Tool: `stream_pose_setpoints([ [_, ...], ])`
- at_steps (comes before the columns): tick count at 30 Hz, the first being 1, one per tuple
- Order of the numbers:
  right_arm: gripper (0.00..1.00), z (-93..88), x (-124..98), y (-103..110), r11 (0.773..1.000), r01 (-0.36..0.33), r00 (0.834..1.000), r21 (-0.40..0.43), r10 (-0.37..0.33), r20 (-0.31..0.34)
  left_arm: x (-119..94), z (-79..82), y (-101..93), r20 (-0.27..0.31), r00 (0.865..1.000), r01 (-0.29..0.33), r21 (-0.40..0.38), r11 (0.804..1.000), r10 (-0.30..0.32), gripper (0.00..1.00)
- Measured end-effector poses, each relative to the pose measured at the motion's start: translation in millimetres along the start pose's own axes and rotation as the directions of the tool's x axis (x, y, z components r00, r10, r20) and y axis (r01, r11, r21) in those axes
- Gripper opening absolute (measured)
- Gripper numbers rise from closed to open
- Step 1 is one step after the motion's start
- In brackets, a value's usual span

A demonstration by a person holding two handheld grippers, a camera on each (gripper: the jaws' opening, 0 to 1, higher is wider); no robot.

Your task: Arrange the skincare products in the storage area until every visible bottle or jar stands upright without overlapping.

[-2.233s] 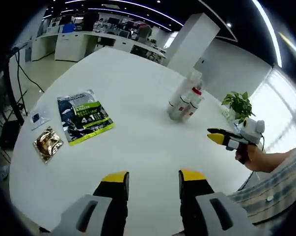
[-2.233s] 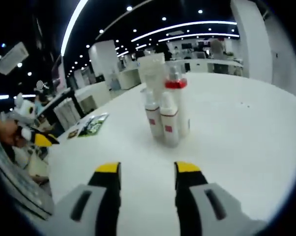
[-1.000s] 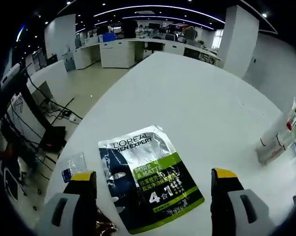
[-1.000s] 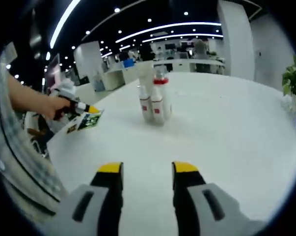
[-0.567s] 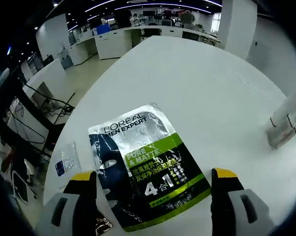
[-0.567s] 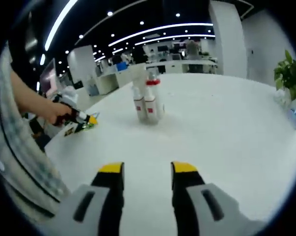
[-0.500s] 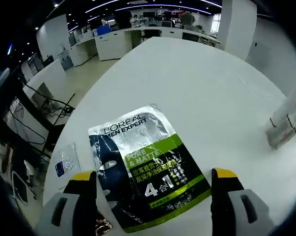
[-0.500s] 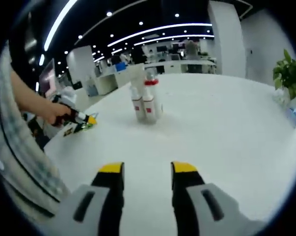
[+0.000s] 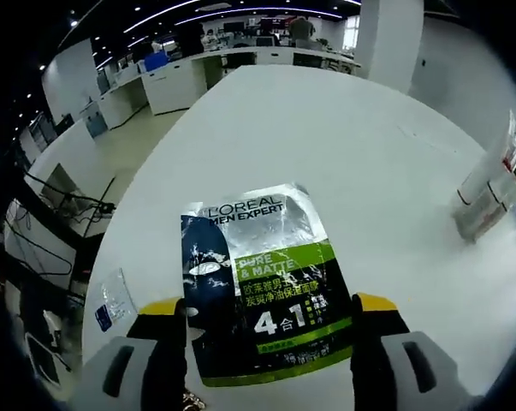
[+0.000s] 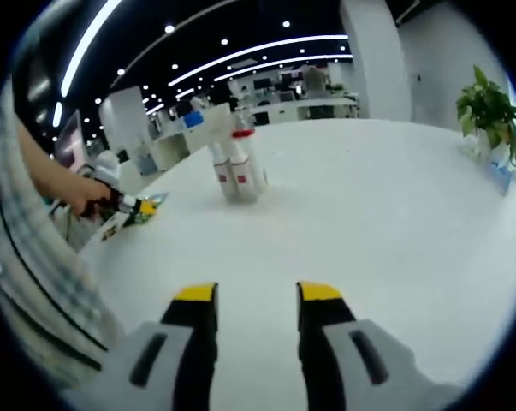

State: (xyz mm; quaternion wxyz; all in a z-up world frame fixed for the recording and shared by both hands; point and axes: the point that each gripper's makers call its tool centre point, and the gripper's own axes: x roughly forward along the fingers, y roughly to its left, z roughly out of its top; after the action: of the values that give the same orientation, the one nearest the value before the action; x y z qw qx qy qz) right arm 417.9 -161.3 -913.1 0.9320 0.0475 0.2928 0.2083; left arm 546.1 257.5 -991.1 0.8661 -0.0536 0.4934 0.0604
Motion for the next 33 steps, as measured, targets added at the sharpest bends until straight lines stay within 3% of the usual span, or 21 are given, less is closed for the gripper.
stream_pose_setpoints([
  [12, 0.33, -4.7, -4, -5, 1.000, 0.017, 1.000, -0.009, -0.017, -0.016, -4, -1.0, -1.5, -0.023, 1.000, 0.012, 0.026, 1.000, -0.011, 0.76],
  [14, 0.32, -6.4, -4, -4, 1.000, 0.011, 1.000, -0.013, -0.011, -0.019, -5, 0.0, -5.5, -0.035, 0.999, 0.026, 0.050, 0.998, -0.024, 0.67],
  [16, 0.32, -6.8, -4, -4, 1.000, 0.008, 1.000, -0.014, -0.009, -0.019, -7, 1.7, -13.1, -0.039, 0.998, 0.055, 0.095, 0.994, -0.051, 0.45],
  [20, 0.32, -5.1, -4, -4, 1.000, 0.006, 1.000, -0.017, -0.007, -0.017, -16, 1.7, -16.5, -0.028, 0.998, 0.066, 0.099, 0.993, -0.064, 0.36],
  [21, 0.32, -4.4, -3, -5, 1.000, 0.007, 1.000, -0.018, -0.007, -0.013, -18, 1.5, -17.3, -0.033, 0.997, 0.075, 0.111, 0.991, -0.072, 0.26],
  [24, 0.32, -2.4, -5, -7, 1.000, 0.011, 1.000, -0.017, -0.011, -0.008, -20, -0.5, -16.1, -0.040, 0.995, 0.096, 0.113, 0.989, -0.092, 0.08],
  [25, 0.32, -2.2, -5, -8, 1.000, 0.014, 1.000, -0.014, -0.014, -0.006, -22, -3.6, -22.3, -0.051, 0.990, 0.137, 0.120, 0.983, -0.132, 0.08],
  [26, 0.32, -2.5, -5, -8, 1.000, 0.016, 1.000, -0.012, -0.016, -0.005, -24, -3.4, -19.8, -0.048, 0.992, 0.120, 0.124, 0.985, -0.115, 0.07],
  [29, 0.32, -3.3, -5, -9, 1.000, 0.017, 1.000, -0.001, -0.017, -0.004, -28, -3.8, -22.0, -0.057, 0.988, 0.154, 0.164, 0.974, -0.147, 0.04],
  [32, 0.32, -1.2, -4, -8, 1.000, 0.010, 1.000, 0.001, -0.010, 0.005, -25, 0.4, -25.7, -0.053, 0.982, 0.184, 0.117, 0.976, -0.179, 0.03],
  [33, 0.32, 0.9, -2, -6, 1.000, 0.003, 1.000, 0.006, -0.003, 0.012, -28, -2.0, -36.4, -0.066, 0.970, 0.240, 0.122, 0.963, -0.233, 0.03],
])
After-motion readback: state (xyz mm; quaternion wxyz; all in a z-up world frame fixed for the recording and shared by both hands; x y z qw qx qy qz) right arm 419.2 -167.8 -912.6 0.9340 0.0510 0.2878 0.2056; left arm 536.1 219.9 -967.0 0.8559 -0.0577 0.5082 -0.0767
